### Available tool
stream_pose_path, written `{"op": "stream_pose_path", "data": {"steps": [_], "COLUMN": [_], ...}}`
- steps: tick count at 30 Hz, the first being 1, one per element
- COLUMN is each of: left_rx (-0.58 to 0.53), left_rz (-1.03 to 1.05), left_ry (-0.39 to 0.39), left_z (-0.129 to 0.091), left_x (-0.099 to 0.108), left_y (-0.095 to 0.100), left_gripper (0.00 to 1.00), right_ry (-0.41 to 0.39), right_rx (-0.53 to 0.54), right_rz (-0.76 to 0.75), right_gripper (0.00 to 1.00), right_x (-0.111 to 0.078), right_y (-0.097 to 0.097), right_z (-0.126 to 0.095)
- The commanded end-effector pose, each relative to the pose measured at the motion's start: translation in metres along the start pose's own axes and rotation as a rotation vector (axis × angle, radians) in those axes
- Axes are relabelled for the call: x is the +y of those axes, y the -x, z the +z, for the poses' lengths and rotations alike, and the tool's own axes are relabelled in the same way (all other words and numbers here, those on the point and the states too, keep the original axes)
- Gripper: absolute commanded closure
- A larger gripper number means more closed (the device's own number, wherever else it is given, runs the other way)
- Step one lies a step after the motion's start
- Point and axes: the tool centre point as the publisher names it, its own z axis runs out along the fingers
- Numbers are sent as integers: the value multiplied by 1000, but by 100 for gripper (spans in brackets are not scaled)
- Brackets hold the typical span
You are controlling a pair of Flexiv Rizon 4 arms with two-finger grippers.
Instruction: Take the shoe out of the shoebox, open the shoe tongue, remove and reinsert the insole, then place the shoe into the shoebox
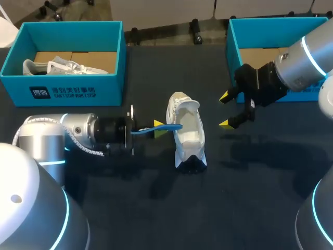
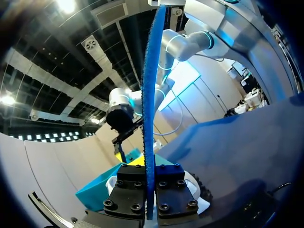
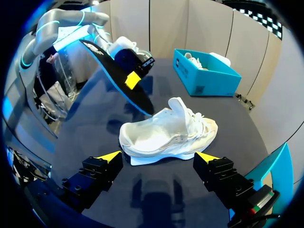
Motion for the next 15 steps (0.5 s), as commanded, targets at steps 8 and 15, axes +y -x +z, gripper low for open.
{"op": "stream_pose_path", "data": {"steps": [8,15], "left_rx": [-6,-12], "left_rz": [6,-6], "left_ry": [-2,-3], "left_z": [6,14], "left_x": [-6,2], "left_y": [6,9], "left_gripper": [100,100], "right_ry": [-2,-2], "right_rx": [-1,-1], "right_rz": [0,0], "right_gripper": [0,0], "right_x": [0,0], "right_y": [0,0], "right_z": [1,1]}}
